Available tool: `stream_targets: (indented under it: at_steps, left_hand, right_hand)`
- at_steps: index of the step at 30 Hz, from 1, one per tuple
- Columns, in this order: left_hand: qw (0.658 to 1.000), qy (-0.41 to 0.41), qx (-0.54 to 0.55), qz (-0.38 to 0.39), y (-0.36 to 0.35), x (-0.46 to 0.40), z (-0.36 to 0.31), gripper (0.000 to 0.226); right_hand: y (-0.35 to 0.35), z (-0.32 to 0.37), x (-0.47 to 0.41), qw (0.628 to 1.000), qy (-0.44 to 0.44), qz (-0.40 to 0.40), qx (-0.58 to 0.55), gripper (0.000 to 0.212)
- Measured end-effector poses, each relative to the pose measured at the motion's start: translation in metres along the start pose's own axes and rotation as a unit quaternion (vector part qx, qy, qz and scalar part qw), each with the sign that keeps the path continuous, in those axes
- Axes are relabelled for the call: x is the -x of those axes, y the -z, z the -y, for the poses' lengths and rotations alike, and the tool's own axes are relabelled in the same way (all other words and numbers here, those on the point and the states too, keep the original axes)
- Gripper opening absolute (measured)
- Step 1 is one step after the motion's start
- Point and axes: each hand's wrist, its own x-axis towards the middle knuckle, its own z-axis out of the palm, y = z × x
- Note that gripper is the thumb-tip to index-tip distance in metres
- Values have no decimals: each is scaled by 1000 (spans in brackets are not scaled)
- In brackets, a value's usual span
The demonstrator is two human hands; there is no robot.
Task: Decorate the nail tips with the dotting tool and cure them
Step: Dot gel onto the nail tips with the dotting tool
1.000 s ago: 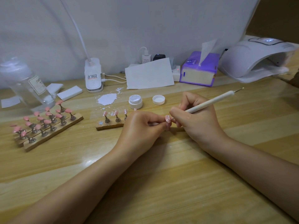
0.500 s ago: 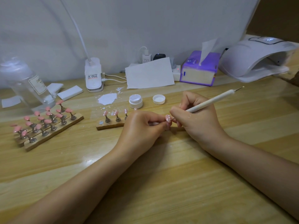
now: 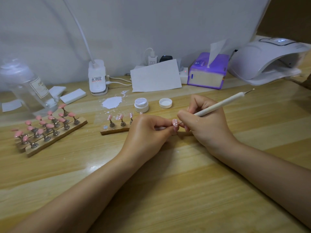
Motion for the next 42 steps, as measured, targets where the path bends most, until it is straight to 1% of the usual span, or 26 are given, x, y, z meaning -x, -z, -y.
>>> stream_targets:
  at_steps: [10,14,23,24,26,28,30,35,39,42]
  left_hand:
    - [1000,2,4,0,0,0,0,28]
    - [1000,-1,-1,-3,0,0,0,31]
    - [1000,1,5,-2,0,0,2,27]
    - [1000,1,6,-3,0,0,2,25]
    - [1000,2,6,-7,-1,-1,3,19]
    - [1000,4,10,-9,-2,-1,4,13]
    - [1000,9,15,-7,-2,-1,4,12]
    - [999,14,39,-8,-1,1,4,12]
    - [997,-11,75,-12,0,4,2,11]
    - [994,-42,99,-33,3,9,-2,6]
  right_hand:
    - [1,-1,0,1000,3,1,-6,39]
    - [1,-2,0,1000,3,-1,-9,40]
    - [1,-1,1,1000,-3,-9,-10,40]
    - [1,-2,0,1000,-4,-18,-10,39]
    - [2,-4,-2,998,-10,-61,-17,39]
    - [3,-6,-5,993,-28,-112,-40,41]
    - [5,-8,-7,986,-47,-141,-69,45]
    - [7,-9,-9,982,-71,-152,-87,50]
    - [6,-9,-10,981,-67,-166,-70,43]
    - [7,-10,-9,981,-65,-171,-63,37]
